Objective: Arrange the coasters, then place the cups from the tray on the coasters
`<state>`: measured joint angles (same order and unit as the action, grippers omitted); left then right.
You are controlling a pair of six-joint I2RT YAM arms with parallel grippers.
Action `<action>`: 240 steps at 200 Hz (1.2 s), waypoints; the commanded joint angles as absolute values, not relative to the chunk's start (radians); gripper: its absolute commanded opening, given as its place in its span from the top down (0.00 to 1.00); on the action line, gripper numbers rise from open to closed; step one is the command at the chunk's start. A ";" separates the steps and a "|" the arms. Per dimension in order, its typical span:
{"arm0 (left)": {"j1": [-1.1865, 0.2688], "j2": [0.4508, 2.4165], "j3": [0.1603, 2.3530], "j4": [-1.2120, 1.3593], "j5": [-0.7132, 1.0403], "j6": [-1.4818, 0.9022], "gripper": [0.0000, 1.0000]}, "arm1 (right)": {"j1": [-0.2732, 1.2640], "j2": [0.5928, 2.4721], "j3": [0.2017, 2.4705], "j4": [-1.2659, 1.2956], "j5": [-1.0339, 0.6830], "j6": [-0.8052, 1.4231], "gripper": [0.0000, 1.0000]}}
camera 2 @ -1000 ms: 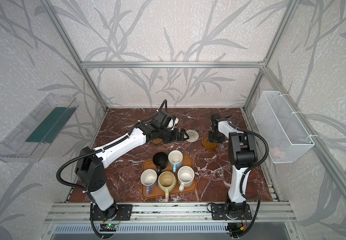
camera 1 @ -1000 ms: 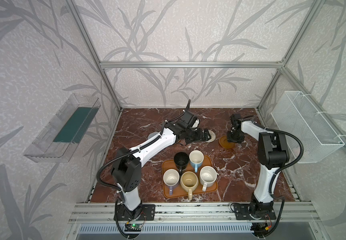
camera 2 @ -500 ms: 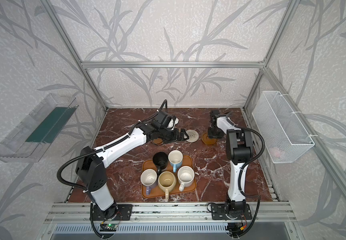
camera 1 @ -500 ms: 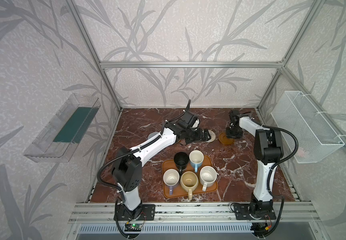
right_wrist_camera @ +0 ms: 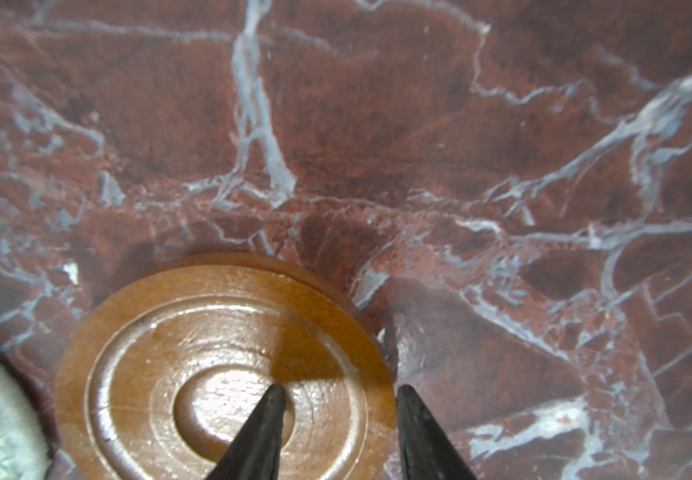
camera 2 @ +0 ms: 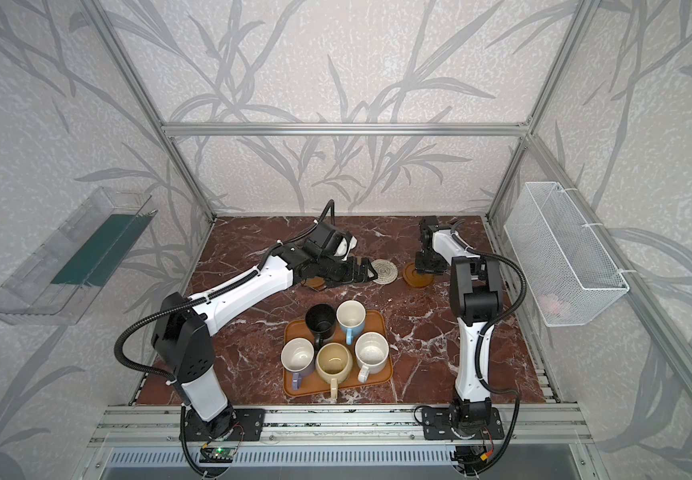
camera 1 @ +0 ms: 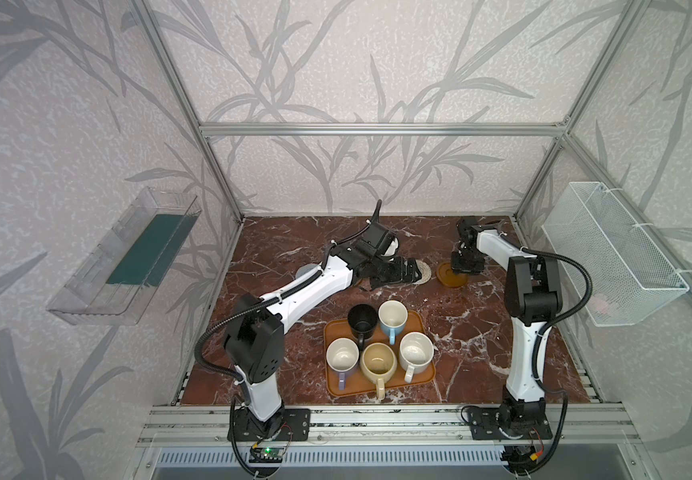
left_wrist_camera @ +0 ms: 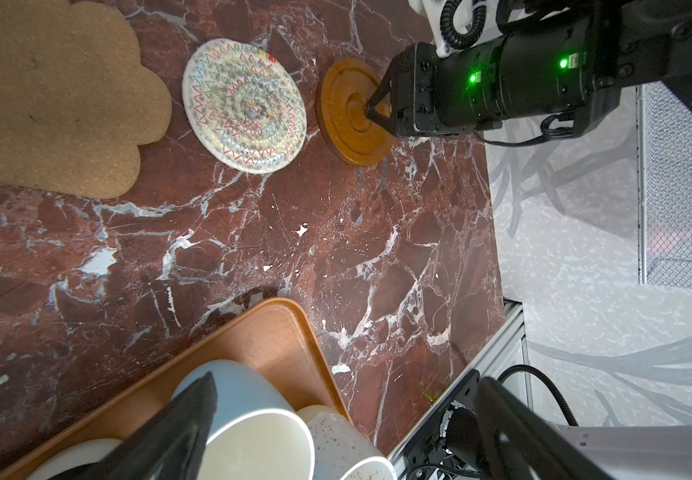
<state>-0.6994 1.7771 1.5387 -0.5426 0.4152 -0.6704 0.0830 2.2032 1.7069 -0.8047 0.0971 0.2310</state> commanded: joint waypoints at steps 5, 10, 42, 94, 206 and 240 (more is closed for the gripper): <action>-0.695 1.766 1.552 -0.553 0.397 -0.665 0.01 | 0.077 2.261 1.749 -0.807 0.112 0.215 0.56; -0.695 1.767 1.550 -0.552 0.397 -0.667 0.01 | 0.078 2.265 1.755 -0.814 0.113 0.212 0.56; -0.696 1.754 1.536 -0.544 0.391 -0.672 0.01 | 0.078 2.255 1.723 -0.795 0.113 0.212 0.56; -0.694 1.747 1.545 -0.553 0.382 -0.670 0.01 | 0.080 2.224 1.720 -0.784 0.099 0.211 0.50; -0.689 1.724 1.540 -0.556 0.344 -0.670 0.01 | 0.086 2.071 1.704 -0.778 0.077 0.218 0.38; -0.685 1.688 1.542 -0.607 0.289 -0.654 0.01 | 0.108 1.968 1.674 -0.798 0.054 0.219 0.07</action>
